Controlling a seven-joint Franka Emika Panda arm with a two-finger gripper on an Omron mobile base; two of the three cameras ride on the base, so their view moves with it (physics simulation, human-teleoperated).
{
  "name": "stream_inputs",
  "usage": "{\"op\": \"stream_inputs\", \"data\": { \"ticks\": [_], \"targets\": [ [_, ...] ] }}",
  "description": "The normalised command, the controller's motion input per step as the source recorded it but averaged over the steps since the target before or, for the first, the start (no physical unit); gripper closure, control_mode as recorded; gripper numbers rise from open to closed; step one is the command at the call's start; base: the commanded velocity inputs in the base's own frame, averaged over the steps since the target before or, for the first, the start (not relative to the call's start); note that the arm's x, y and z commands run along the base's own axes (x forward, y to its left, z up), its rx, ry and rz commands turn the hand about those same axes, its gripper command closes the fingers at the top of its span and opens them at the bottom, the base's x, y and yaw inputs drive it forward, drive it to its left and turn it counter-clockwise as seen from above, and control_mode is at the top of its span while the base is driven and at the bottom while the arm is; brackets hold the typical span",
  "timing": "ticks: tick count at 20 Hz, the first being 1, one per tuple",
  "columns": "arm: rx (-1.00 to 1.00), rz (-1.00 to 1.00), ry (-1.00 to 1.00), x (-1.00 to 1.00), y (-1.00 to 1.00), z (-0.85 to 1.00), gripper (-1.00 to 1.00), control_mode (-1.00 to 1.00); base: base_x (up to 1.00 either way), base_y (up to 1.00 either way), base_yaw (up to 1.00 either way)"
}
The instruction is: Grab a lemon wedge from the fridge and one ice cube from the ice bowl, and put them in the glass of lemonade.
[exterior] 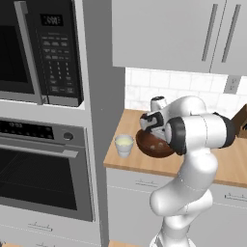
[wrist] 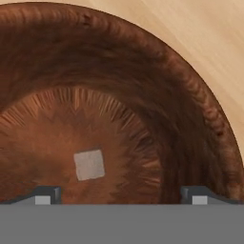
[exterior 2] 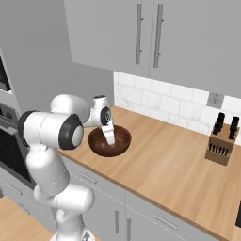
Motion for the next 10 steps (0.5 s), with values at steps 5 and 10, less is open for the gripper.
{"op": "stream_inputs", "data": {
  "ticks": [5,10],
  "targets": [
    [0.00,0.00,0.00,0.13,0.00,-0.01,-1.00,-1.00,0.00,0.00,0.00],
    [-0.01,0.00,0.00,0.13,0.00,-0.18,-1.00,-1.00,0.00,0.00,0.00]
  ]
}}
